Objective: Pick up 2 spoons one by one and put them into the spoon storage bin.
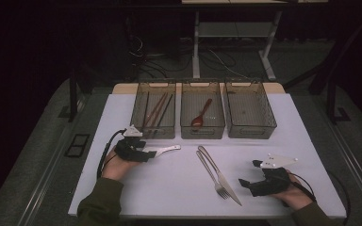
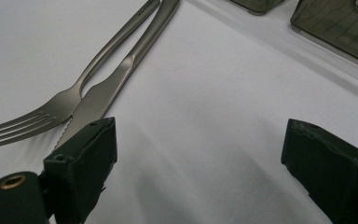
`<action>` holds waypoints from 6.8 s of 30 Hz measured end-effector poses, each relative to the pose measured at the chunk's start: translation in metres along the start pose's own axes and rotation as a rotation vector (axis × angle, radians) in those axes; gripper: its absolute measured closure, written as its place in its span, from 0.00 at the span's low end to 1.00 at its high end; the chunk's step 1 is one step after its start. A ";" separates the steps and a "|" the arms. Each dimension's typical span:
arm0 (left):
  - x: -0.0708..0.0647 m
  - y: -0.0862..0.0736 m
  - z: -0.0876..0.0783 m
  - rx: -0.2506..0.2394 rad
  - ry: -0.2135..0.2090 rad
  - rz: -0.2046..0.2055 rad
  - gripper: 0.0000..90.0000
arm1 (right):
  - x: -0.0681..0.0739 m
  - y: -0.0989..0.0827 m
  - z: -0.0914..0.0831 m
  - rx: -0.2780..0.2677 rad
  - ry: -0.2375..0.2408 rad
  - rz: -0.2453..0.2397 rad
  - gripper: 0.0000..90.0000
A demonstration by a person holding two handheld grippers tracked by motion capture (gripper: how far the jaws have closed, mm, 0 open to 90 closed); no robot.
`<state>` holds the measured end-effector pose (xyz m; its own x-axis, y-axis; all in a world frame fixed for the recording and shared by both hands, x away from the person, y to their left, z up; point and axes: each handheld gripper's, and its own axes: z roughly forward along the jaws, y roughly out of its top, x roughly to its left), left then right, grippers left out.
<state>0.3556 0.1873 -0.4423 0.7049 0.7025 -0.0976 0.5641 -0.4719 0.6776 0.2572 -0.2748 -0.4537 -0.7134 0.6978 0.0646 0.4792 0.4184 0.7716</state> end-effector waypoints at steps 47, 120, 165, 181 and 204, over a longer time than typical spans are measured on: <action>-0.022 0.005 0.001 0.098 -0.045 0.180 0.84 | 0.000 0.000 0.002 0.013 -0.005 -0.011 0.11; -0.057 0.112 -0.007 -0.096 -0.117 0.238 0.85 | 0.000 0.000 0.001 0.011 -0.001 -0.010 0.11; -0.046 0.171 0.086 -0.031 -0.097 0.135 0.59 | -0.001 -0.001 -0.001 0.006 0.005 -0.007 0.11; -0.047 0.160 0.059 -0.106 -0.142 0.124 0.42 | 0.000 -0.001 -0.001 0.009 0.006 -0.006 0.11; -0.057 0.103 0.009 -0.181 -0.127 0.127 0.25 | 0.000 -0.001 0.000 0.011 0.000 -0.005 0.11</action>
<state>0.3771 0.0938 -0.3738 0.8201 0.5657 -0.0865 0.3894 -0.4408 0.8088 0.2569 -0.2754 -0.4544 -0.7158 0.6957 0.0602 0.4810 0.4287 0.7647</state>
